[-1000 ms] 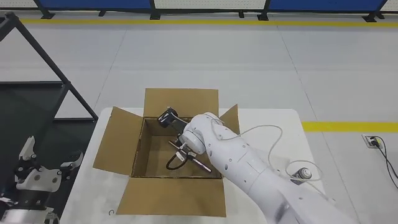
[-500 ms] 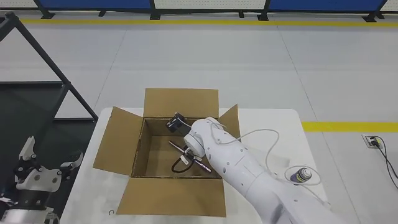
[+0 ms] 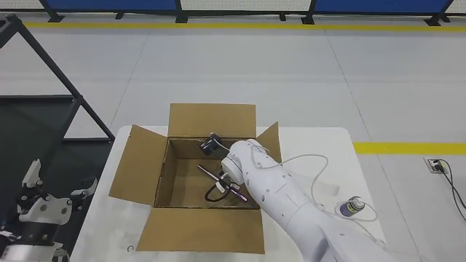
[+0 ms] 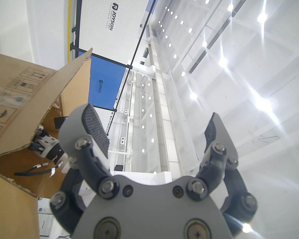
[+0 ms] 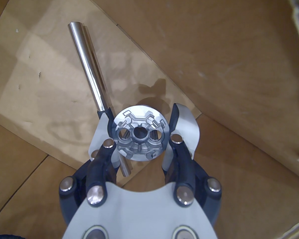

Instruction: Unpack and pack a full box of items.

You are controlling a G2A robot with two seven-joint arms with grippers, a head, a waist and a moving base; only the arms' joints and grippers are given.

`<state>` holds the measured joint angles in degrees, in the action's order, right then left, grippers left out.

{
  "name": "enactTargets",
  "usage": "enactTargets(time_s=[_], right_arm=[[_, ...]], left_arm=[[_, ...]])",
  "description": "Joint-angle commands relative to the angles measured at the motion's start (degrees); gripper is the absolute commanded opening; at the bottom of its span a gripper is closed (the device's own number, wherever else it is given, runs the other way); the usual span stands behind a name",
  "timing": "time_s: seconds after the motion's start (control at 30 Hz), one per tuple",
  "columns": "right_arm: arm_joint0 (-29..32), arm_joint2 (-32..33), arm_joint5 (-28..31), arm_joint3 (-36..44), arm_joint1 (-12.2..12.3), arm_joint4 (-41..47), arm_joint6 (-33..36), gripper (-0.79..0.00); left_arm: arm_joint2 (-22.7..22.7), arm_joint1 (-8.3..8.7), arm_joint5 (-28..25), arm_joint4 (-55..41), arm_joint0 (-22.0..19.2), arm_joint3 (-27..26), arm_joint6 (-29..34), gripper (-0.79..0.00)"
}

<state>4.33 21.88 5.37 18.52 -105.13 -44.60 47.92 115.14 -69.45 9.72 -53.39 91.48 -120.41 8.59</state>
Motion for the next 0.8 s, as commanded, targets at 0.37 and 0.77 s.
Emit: enactTargets(time_s=[0.37, 0.77], right_arm=[[-0.49, 1.33, 1.24, -2.23, -1.12, -0.65, -0.51, -0.391], [-0.96, 2.51, 1.23, -2.31, -1.50, -1.81, -0.80, -0.043]], left_arm=[[0.00, 0.00, 0.00, 0.00, 0.00, 0.00, 0.00, 0.000], [0.00, 0.00, 0.00, 0.00, 0.00, 0.00, 0.00, 0.000]])
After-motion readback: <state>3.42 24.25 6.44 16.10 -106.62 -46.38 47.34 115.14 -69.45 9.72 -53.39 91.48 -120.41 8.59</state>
